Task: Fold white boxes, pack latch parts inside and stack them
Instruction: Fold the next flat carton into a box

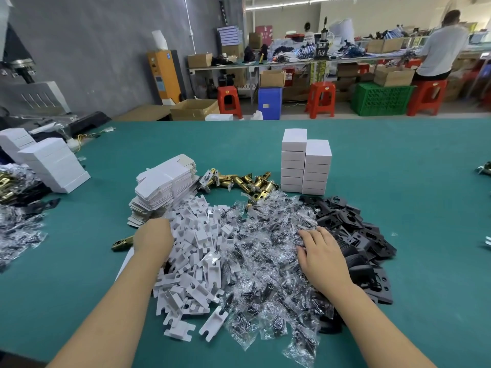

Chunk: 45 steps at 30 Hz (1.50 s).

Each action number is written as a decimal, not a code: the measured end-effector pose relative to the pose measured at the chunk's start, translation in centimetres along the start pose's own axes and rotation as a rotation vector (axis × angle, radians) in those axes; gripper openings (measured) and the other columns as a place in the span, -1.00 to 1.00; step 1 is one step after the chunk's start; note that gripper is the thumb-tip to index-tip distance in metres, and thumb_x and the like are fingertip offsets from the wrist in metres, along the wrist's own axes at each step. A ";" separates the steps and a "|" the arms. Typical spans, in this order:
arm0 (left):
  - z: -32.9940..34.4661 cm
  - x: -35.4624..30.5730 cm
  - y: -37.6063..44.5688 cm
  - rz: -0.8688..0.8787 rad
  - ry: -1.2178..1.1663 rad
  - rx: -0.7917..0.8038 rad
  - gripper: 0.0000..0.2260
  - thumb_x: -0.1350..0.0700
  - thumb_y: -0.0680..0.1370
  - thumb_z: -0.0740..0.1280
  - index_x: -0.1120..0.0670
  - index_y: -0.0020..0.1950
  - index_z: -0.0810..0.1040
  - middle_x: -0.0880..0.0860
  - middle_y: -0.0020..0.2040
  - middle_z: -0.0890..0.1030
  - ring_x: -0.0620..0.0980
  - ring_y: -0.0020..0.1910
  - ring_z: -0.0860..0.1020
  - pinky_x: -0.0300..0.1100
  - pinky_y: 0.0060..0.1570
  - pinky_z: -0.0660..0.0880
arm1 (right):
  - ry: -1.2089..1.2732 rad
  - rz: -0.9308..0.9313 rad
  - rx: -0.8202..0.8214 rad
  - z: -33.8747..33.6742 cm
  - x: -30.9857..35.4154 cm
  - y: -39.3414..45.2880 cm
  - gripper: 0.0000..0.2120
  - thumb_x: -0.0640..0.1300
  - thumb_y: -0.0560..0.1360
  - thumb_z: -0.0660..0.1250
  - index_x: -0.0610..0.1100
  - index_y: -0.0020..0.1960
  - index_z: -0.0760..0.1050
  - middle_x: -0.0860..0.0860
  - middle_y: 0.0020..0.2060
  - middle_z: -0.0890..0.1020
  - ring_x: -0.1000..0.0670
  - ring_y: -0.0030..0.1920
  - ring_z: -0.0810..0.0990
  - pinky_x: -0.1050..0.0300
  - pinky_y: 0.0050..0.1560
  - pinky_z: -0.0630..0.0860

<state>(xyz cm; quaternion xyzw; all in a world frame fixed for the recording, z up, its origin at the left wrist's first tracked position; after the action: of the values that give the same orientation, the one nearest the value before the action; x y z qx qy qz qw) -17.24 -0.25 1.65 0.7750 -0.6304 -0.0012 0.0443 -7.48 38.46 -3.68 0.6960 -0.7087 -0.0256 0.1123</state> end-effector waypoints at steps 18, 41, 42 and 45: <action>-15.0 -7.3 -6.1 0.447 -0.895 -0.667 -0.82 0.27 0.61 0.36 0.13 0.16 0.68 -0.11 -0.08 0.65 -0.20 -0.19 0.59 -0.32 -0.13 0.52 | 0.175 0.023 0.030 -1.7 -0.5 1.3 -0.63 0.01 0.72 0.11 -0.10 0.44 0.43 -0.03 0.33 0.56 -0.08 0.40 0.40 0.02 0.49 0.27; -5.0 -22.2 -11.3 0.544 -1.089 0.084 -0.26 -0.12 0.44 0.55 -0.69 0.27 0.14 -0.31 0.34 0.16 -0.29 0.34 0.14 -0.56 0.06 0.24 | 1.864 0.482 0.453 -4.3 2.5 -1.2 -0.35 0.44 0.48 0.15 0.05 0.32 0.61 -0.25 0.24 0.64 -0.26 0.04 0.63 -0.13 -0.05 0.60; -4.7 -22.5 -11.3 0.555 -1.102 0.119 -0.28 -0.10 0.45 0.55 -0.70 0.25 0.17 -0.34 0.34 0.12 -0.25 0.40 0.11 -0.49 0.21 0.26 | 1.873 0.476 0.471 -4.1 2.6 -1.2 -0.35 0.44 0.48 0.15 0.05 0.33 0.61 -0.25 0.22 0.65 -0.26 0.01 0.65 -0.12 -0.08 0.61; -4.2 -22.8 -11.2 0.533 -1.155 0.183 -0.34 -0.04 0.44 0.57 -0.67 0.21 0.29 -0.36 0.40 0.11 -0.08 0.52 0.15 0.00 0.47 0.35 | 1.864 0.475 0.506 -3.5 2.5 -1.1 -0.35 0.47 0.47 0.12 0.07 0.25 0.66 -0.23 0.17 0.69 -0.23 -0.04 0.70 -0.09 -0.17 0.66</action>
<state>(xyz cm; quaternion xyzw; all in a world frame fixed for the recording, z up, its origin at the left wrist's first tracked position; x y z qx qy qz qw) -10.75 24.54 3.81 0.4669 -0.7213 -0.3535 -0.3700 -5.73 36.35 -0.17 0.2815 -0.4426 0.7067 0.4747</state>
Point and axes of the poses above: each hand's wrist, its own y-axis towards the middle knuckle, its own z-axis out of the palm, x = y × z, the point moved 8 cm from there along y, towards the middle knuckle
